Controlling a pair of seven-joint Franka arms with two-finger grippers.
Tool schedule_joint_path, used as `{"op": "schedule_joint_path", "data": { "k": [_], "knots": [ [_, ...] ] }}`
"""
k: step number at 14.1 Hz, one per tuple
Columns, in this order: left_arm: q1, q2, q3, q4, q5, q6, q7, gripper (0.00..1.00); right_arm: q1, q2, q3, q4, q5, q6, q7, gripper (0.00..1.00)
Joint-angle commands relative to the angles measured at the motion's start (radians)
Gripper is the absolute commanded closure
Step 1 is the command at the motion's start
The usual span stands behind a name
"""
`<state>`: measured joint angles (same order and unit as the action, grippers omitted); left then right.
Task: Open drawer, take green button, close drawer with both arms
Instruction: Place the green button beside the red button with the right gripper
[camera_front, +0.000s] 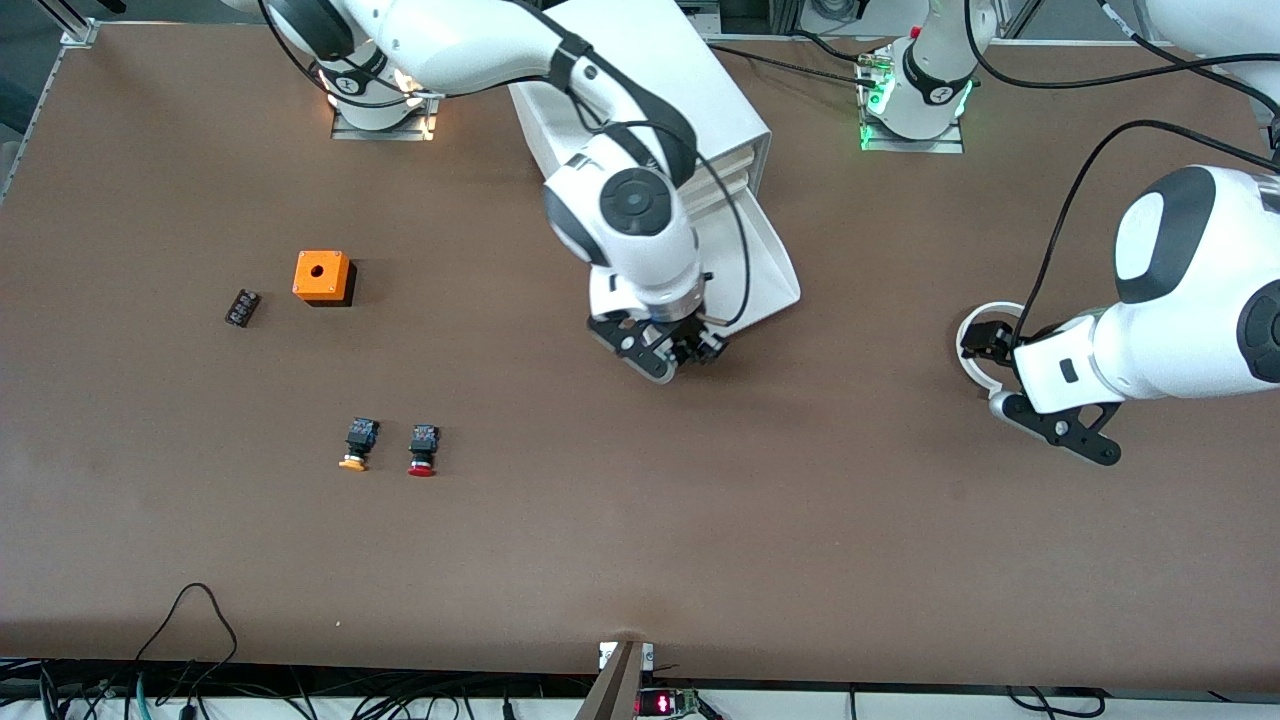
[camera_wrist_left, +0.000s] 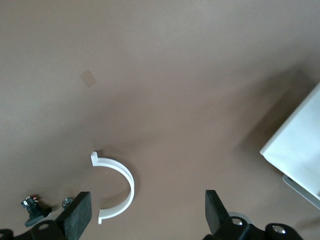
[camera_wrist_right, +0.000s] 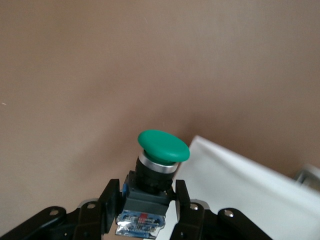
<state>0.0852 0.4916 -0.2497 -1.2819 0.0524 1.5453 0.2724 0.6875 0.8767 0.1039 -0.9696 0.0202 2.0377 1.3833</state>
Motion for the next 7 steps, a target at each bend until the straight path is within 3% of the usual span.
{"op": "schedule_joint_path", "data": {
  "k": [1,4,7],
  "knots": [
    [-0.013,0.024,-0.005,0.035,0.009,0.002,-0.144,0.0,-0.078,-0.024,0.011,-0.009,0.03,-0.094,-0.261,1.0],
    [-0.047,0.019,-0.011,-0.051,-0.02,0.134,-0.403,0.0,-0.181,-0.05,0.008,-0.014,0.032,-0.186,-0.54,1.0],
    [-0.056,-0.007,-0.051,-0.218,-0.051,0.344,-0.643,0.0,-0.29,-0.051,0.011,-0.023,0.035,-0.221,-0.804,1.0]
  ]
}}
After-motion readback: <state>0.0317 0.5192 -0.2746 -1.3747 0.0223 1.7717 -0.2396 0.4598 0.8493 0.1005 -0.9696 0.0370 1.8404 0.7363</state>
